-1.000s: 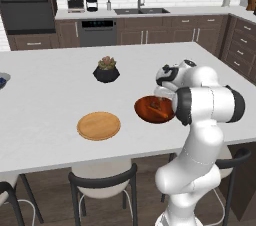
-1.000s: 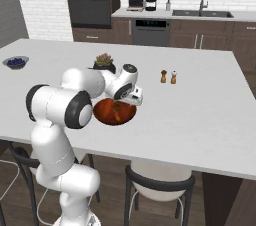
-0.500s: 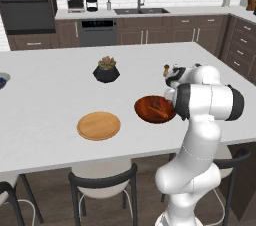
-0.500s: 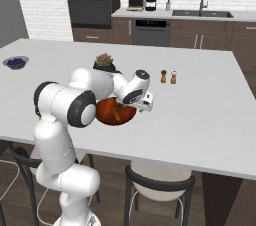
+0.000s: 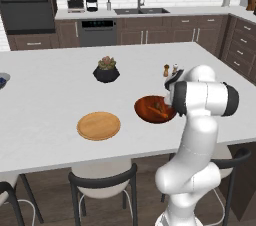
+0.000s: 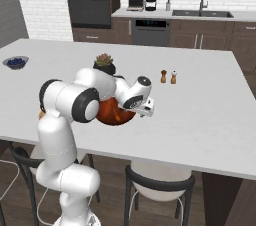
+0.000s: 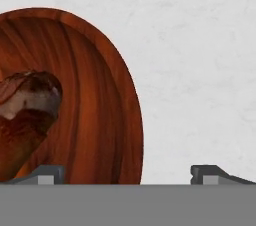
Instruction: Pick the chicken drumstick and carrot from their plates and place them in the bowl. Then put the bowl in the fridge.
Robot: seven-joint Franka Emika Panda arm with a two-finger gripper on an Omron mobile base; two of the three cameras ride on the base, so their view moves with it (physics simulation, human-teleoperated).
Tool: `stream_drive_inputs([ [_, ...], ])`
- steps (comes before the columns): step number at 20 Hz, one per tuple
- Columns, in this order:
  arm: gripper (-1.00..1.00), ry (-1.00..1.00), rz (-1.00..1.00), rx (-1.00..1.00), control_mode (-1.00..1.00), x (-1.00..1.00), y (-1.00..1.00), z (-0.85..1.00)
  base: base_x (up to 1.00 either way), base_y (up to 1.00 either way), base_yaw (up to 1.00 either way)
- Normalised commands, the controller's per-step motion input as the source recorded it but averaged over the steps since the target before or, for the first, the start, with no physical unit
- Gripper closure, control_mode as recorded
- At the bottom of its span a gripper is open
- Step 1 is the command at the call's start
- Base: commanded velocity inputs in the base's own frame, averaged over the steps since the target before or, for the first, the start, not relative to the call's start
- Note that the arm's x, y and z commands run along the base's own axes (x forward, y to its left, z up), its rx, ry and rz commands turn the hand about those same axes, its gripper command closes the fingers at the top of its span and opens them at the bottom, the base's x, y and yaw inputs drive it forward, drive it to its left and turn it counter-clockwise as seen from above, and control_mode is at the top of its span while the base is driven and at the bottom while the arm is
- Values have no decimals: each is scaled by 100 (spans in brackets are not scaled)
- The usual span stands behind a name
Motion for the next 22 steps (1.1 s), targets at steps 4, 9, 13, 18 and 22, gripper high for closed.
stream_drive_inputs([
  [4, -100, 1, 0, 0, -100, 2, 0, -31, 0, 0, 0],
  [9, -100, 1, 0, 0, -100, 0, 0, -25, 0, 0, 0],
  [13, -100, 0, 0, 0, -100, 0, 3, -9, 0, 0, 0],
  [18, 100, 1, 0, 0, -100, -1, 13, 0, 0, 0, 0],
  [22, 100, 1, 1, 0, -100, 0, 0, 0, 0, 0, 0],
])
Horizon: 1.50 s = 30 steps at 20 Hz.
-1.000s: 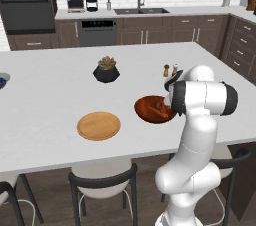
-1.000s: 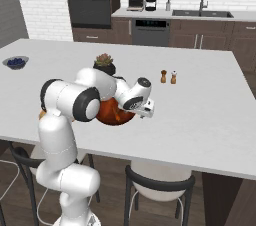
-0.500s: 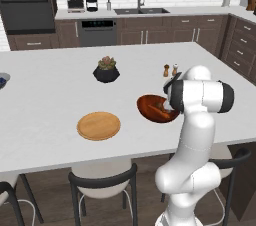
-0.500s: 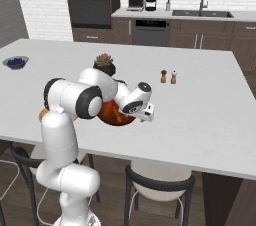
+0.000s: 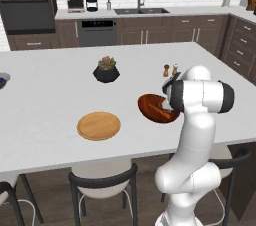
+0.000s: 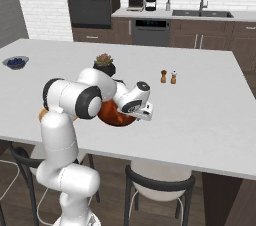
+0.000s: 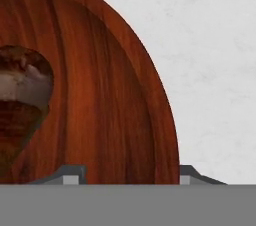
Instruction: Pick the chicken drumstick and carrot from their plates and place them in the bowl. Then put the bowl in the fridge.
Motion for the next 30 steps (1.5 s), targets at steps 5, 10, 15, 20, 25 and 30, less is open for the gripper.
stream_drive_inputs([
  [5, 100, 0, 0, 5, -100, -14, 0, 25, 0, 0, 0],
  [10, 100, 4, 2, 16, -100, -49, -2, 99, 0, 0, 0],
  [15, 100, 8, 0, 15, -100, -70, -4, 100, 0, 0, 0],
  [20, 100, 9, 0, 14, -100, -68, 0, 100, 0, 0, 0],
  [25, 100, 15, -4, 24, -100, -52, -1, 100, 0, 0, 0],
  [30, 100, 6, -13, 26, -100, -64, 0, 98, 0, 0, 0],
])
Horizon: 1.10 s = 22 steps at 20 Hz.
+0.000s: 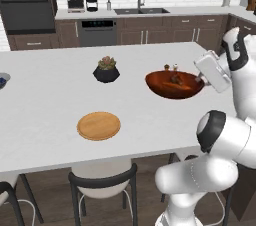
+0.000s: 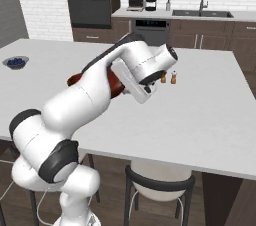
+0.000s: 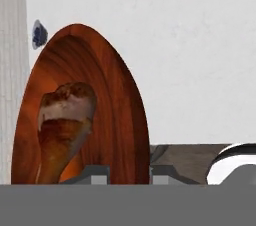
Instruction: Pick the chicken drumstick and carrot from their plates and place them in the bowl. Then put the bowl in the fridge.
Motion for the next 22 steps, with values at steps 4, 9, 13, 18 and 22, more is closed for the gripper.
stream_drive_inputs([
  [4, 100, 1, -17, 12, -100, -67, 0, 70, 0, 0, 0],
  [9, 100, 0, -22, -10, -100, -40, 41, 9, 0, 0, 0],
  [13, 100, 0, -54, -18, -100, -42, 92, -2, 0, 0, 0],
  [18, 100, 1, -65, -4, -100, -69, 61, -1, 0, 0, 0],
  [22, 100, 1, -70, -1, -100, -79, 31, 0, 0, 0, 0],
])
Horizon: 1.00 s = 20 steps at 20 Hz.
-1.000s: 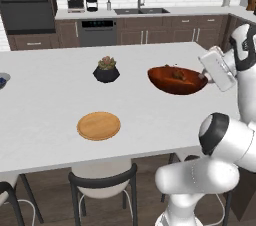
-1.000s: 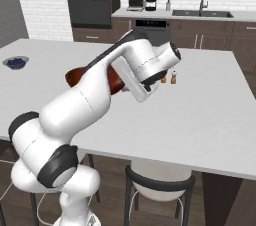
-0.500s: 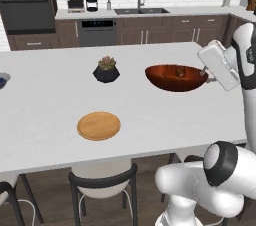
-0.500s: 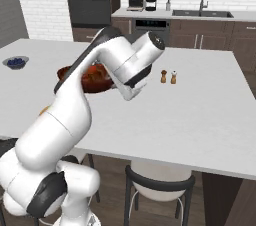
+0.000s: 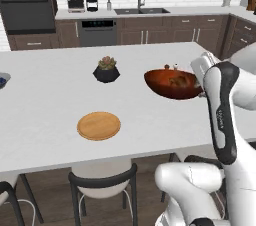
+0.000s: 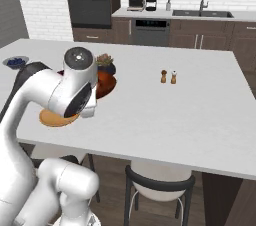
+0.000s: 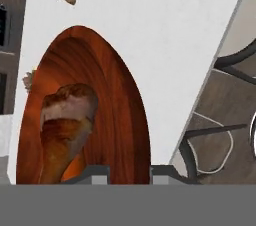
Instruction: Pick the chicken drumstick and carrot from their plates and place them in the bowl. Then put the bowl in the fridge.
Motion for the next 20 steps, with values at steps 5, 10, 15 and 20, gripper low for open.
stream_drive_inputs([
  [5, 100, 2, -61, -6, -100, -47, 45, 2, 0, 0, 0],
  [10, 100, 2, -19, -6, -100, -5, 19, 22, 0, 0, 0],
  [15, 100, 14, 2, 0, -100, -24, 0, 38, 0, 0, 0],
  [20, 100, 18, 2, 0, -100, -33, 0, 20, 0, 0, 0],
])
